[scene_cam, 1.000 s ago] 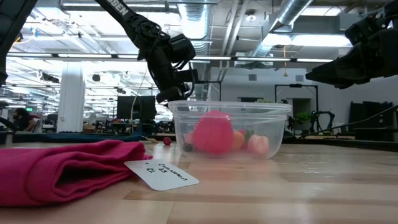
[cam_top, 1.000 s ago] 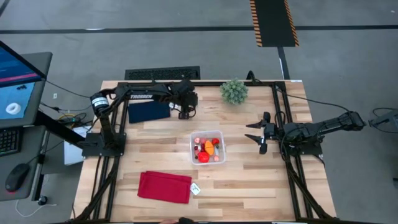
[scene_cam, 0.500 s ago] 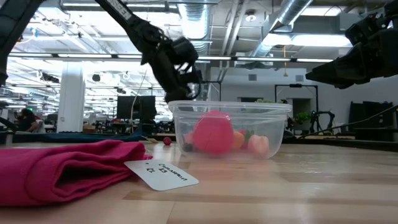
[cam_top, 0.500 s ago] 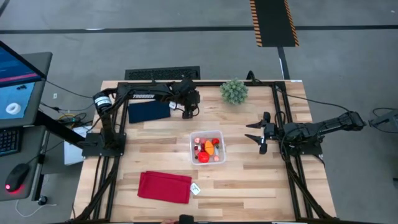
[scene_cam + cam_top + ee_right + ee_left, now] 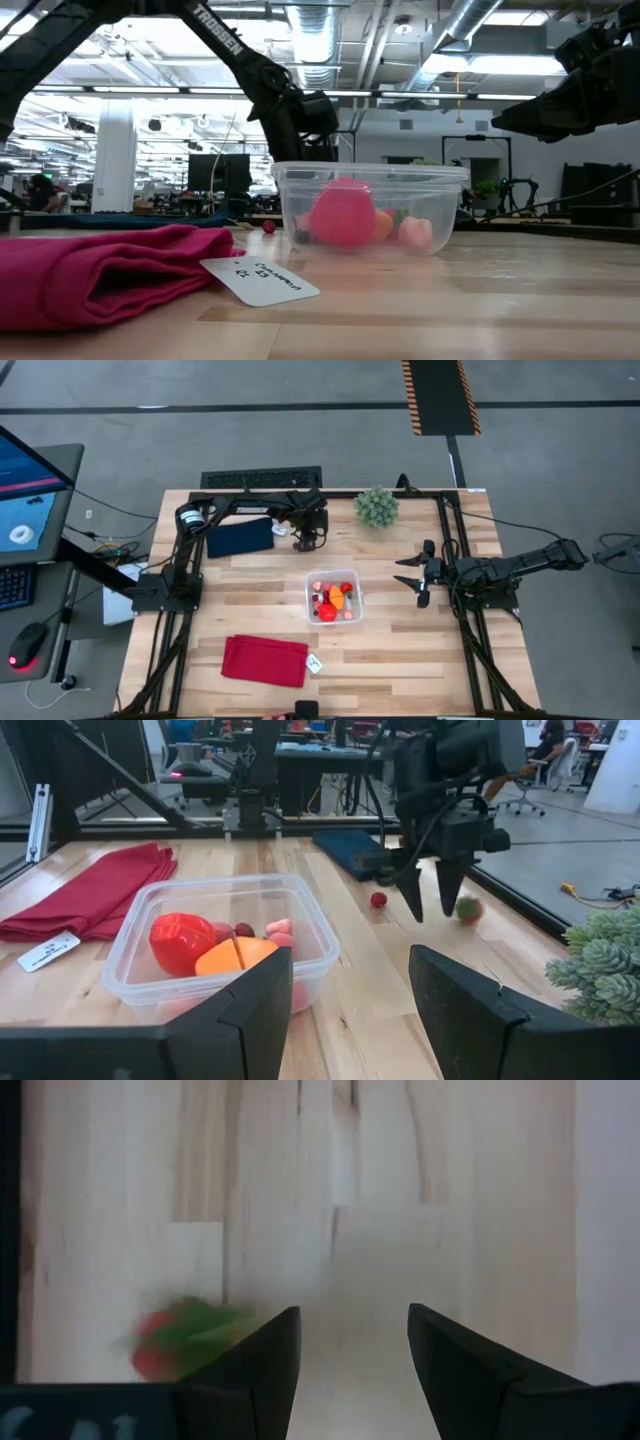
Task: Pick and placing Produce into tupperware
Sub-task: Put the red strawberry into the transparent bin
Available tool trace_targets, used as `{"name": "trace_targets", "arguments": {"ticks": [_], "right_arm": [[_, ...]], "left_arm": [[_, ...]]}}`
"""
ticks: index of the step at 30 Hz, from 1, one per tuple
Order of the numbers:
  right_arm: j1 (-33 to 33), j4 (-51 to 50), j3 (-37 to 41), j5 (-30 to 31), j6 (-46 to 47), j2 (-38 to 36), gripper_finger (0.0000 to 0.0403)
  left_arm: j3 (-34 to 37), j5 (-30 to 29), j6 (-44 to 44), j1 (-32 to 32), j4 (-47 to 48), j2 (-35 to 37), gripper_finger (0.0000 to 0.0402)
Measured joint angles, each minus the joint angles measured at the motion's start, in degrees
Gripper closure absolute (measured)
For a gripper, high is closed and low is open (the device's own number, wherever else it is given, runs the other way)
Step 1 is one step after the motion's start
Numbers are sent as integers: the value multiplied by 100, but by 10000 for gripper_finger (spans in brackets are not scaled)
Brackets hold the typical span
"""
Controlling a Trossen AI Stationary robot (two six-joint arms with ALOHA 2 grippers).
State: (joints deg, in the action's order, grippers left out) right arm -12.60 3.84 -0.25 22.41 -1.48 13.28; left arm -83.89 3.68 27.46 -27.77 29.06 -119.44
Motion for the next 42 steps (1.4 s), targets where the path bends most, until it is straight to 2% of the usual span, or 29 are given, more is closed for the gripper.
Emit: {"name": "trace_targets", "arguments": {"ticks": [12,16,26,31,37,42], "right_arm": [[1,1,0,0,0,0,179],[2,0,0,0,0,0,179],[0,0,-1,-2,0,0,179],[0,2,-2,0,0,0,179],[0,2,0,0,0,0,179],[1,2,0,-2,0,0,179]], "left_arm": [[-7,-205,-122,2,-10,17,225],[-7,-605,-239,24,14,116,225],[-452,-1482,-1815,76,227,235,226],[-451,-2019,-3023,-1,123,235,238],[-451,-1970,-4151,-143,45,232,250],[-451,-1423,-4341,-214,92,223,255]]}}
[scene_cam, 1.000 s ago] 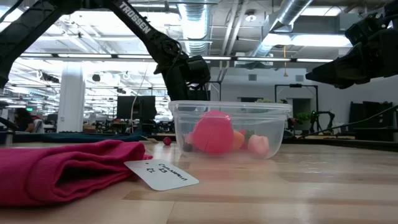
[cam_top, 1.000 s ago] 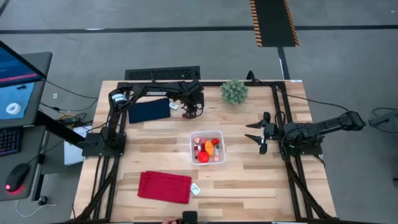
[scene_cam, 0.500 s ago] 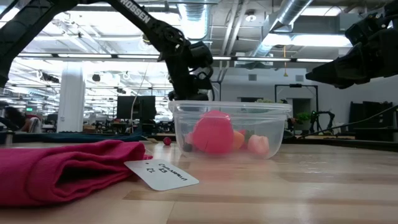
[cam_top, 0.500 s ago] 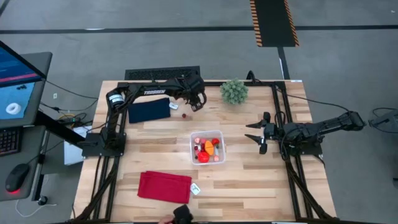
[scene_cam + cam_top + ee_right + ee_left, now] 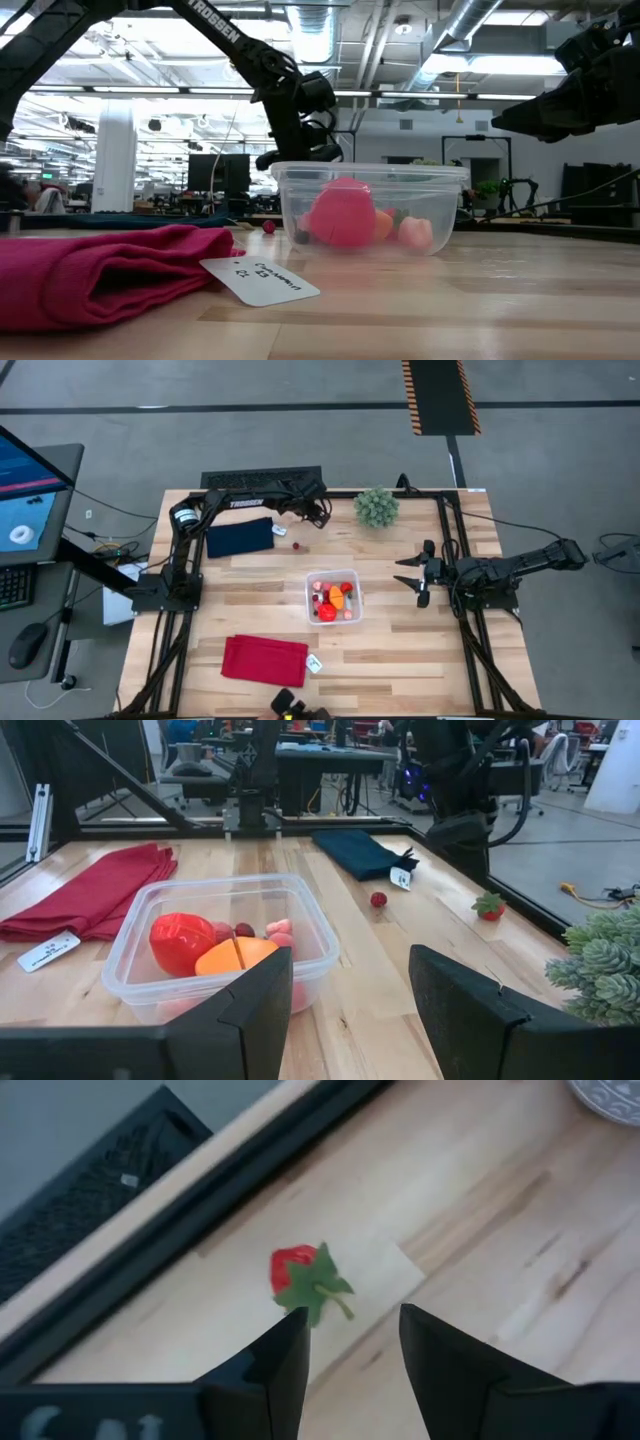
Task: Pick and placing Produce into tupperware
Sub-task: Put the red strawberry into the transparent bin
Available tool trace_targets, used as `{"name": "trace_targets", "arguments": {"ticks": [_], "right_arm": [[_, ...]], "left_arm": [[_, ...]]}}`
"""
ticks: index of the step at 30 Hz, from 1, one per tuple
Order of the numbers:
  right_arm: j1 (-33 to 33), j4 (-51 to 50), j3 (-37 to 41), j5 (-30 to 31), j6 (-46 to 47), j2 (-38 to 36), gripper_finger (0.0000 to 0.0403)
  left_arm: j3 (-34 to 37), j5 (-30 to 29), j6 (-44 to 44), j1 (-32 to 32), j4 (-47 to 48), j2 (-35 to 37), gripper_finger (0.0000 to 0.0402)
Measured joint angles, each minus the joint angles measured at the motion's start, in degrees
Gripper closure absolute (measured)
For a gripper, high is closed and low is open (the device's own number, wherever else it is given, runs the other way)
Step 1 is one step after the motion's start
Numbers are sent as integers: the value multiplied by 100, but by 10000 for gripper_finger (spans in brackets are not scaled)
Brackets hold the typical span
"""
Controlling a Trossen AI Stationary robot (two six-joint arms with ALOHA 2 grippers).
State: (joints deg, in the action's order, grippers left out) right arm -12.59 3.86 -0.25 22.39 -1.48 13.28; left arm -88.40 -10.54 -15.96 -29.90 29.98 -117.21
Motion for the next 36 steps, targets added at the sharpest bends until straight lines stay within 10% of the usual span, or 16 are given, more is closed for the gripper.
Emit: {"name": "trace_targets", "arguments": {"ticks": [36], "right_arm": [[1,0,0,2,0,0,179]], "left_arm": [[65,392,-916,-40,37,-222,255]]}}
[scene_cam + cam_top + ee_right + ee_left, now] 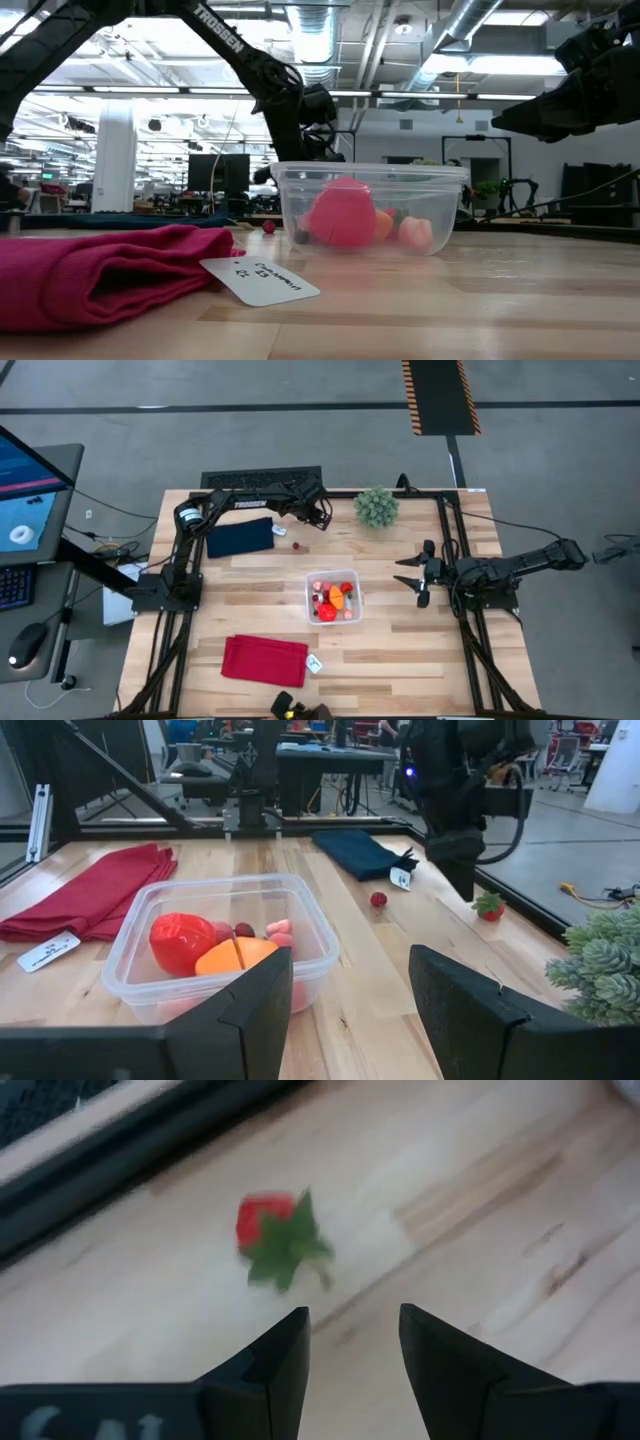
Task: Pick and placing Produce into tupperware
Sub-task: Put the red strawberry into the transparent bin
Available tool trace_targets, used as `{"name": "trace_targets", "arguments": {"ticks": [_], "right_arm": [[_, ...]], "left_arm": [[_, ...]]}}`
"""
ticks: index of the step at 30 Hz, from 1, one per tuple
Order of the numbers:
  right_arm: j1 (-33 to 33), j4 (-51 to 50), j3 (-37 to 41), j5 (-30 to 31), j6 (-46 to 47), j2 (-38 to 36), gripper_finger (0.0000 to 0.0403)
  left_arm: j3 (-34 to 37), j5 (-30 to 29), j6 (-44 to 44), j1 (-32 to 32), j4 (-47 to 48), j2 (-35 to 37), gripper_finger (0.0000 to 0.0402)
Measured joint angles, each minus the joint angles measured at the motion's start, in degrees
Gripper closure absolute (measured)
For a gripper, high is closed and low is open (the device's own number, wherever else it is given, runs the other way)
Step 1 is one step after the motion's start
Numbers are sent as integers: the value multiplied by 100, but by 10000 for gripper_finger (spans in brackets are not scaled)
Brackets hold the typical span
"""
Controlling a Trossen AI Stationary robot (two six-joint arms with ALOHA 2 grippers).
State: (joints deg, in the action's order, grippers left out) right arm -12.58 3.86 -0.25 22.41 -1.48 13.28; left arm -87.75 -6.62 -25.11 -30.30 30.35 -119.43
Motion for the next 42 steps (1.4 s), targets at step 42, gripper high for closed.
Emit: {"name": "trace_targets", "arguments": {"ticks": [42], "right_arm": [[0,0,0,-1,0,0,179]], "left_arm": [[-59,-29,227,-60,86,-256,401]]}}
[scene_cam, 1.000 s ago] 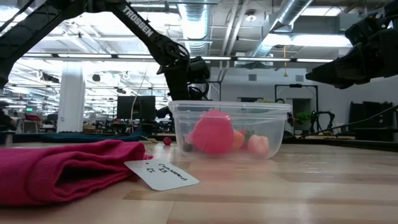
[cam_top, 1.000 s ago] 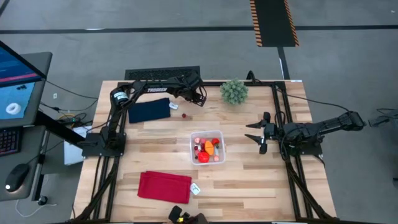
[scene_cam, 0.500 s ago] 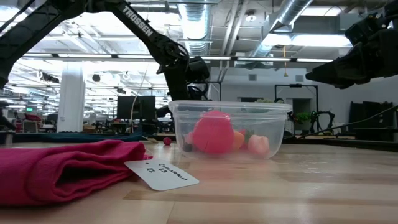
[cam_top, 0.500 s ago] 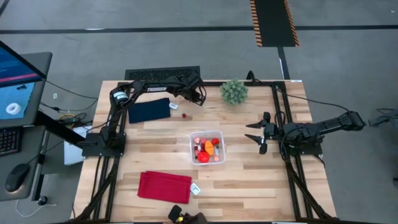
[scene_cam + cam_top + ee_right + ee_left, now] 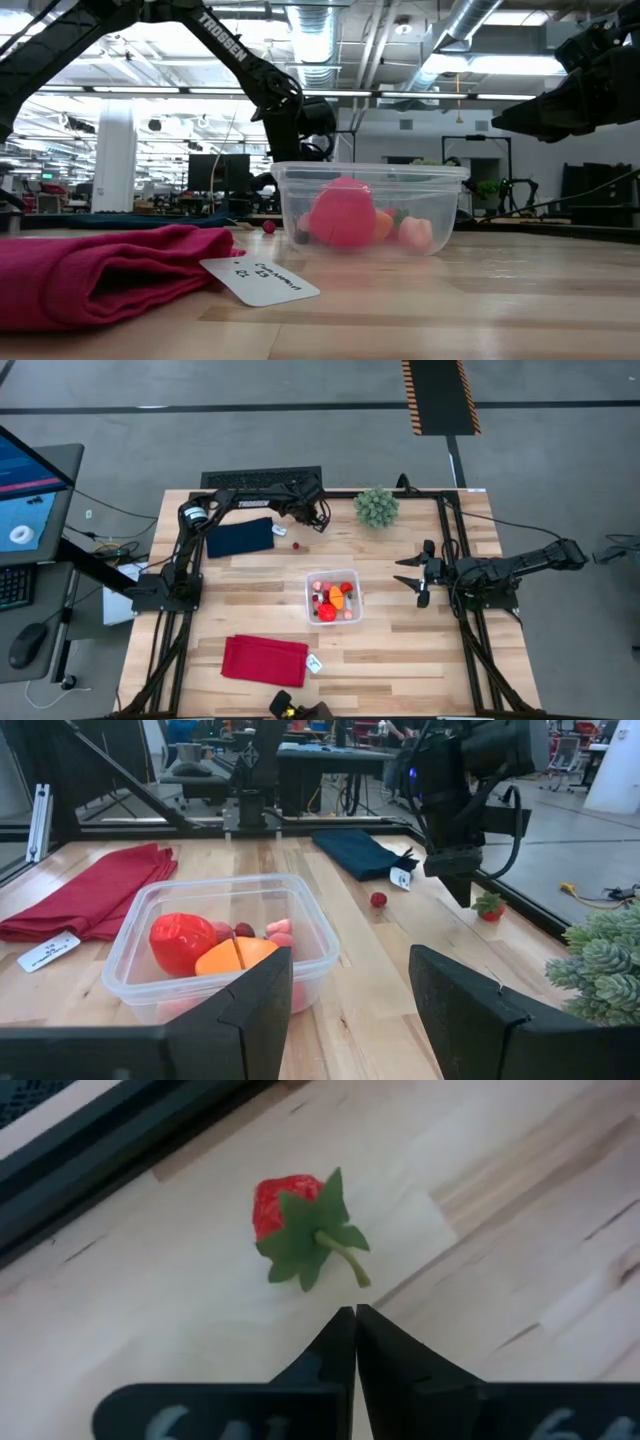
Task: Pick and placing Produce into tupperware
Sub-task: Put the red strawberry into the transparent bin
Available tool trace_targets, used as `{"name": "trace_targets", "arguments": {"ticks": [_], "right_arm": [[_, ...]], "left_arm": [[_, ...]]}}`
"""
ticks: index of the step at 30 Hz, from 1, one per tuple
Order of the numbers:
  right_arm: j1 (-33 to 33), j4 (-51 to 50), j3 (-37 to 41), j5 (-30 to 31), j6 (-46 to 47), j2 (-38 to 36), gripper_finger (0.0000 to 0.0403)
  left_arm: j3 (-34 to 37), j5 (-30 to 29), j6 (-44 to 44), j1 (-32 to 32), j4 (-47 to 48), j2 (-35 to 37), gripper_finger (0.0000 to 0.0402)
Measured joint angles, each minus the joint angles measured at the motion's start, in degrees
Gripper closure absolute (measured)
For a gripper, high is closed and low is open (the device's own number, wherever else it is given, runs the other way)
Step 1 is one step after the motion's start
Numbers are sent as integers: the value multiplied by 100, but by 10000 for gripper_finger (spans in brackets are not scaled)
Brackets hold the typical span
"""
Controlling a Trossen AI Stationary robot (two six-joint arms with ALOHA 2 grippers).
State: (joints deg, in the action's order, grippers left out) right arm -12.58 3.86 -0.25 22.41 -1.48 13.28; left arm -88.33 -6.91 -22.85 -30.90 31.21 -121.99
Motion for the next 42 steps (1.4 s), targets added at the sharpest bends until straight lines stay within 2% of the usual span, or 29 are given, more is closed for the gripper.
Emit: {"name": "trace_targets", "arguments": {"ticks": [6,11,18,22,25,29,33,36,42], "right_arm": [[-1,-1,-1,-1,0,0,179],[-2,0,0,-1,0,0,179],[-2,-2,0,-1,0,0,179],[0,-1,-1,-1,0,0,179],[-1,-2,-1,-1,0,0,179],[0,0,0,-1,0,0,179],[-2,-1,-1,-1,0,0,179],[-2,-2,0,-1,0,0,179],[-1,-1,-2,-1,0,0,179]], "left_arm": [[0,92,-1,12,47,0,381],[0,323,64,12,-68,0,324],[0,301,-59,-15,-306,0,241],[0,218,-278,-37,-425,2,214],[0,217,-331,-93,-474,2,208],[0,253,-439,-130,-450,2,214],[0,221,-536,-126,-427,2,244],[0,210,-527,-125,-360,2,283],[4,61,-545,-183,-210,2,387]]}}
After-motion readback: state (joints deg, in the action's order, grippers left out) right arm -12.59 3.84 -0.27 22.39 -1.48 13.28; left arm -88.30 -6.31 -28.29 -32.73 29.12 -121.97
